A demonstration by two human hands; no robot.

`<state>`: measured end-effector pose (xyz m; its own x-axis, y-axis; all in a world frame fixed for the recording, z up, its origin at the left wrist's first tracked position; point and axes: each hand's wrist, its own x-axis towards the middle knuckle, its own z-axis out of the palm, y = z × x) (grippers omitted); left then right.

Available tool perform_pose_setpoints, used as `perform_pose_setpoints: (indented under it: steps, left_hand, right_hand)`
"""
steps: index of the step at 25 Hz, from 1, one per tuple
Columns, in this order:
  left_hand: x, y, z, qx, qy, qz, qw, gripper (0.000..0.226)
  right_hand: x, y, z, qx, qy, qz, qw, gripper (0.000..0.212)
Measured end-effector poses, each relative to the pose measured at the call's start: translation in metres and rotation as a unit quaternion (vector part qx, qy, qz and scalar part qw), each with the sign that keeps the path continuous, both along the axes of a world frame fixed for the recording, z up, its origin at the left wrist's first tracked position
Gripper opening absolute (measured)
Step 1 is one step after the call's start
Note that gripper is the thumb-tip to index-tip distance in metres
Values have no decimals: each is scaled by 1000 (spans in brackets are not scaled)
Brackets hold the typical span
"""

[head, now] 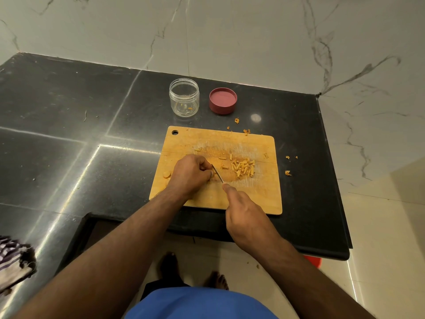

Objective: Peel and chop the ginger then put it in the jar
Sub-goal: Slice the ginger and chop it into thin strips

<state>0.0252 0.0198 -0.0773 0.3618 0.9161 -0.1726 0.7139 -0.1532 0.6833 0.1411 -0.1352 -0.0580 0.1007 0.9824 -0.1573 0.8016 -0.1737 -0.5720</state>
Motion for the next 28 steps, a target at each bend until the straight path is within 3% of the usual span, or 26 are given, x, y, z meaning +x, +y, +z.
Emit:
perform_pose_setpoints:
  steps: [8,12,17,21,28]
  left_hand:
    - [4,-1,2,-1,7,11,1000,5]
    - [0,-2,2,11,4,1,1000,13]
    - [-3,-4,2,22,1,3,1000,17]
    - [-1,-5,2,13,-1,11,1000,8]
    - [0,-4,3,5,0,11,1000,9]
  right_hand:
    - [-3,-23,4,-21,5,-15,1000,50]
    - [1,-35,-3,20,-88,-30,995,51]
    - [-2,-28,2,39,28,-41,998,52]
    - [-5,-16,0,55,13,-11,998,54]
    - [-9,-2,8,-5,6,-6,1000,51]
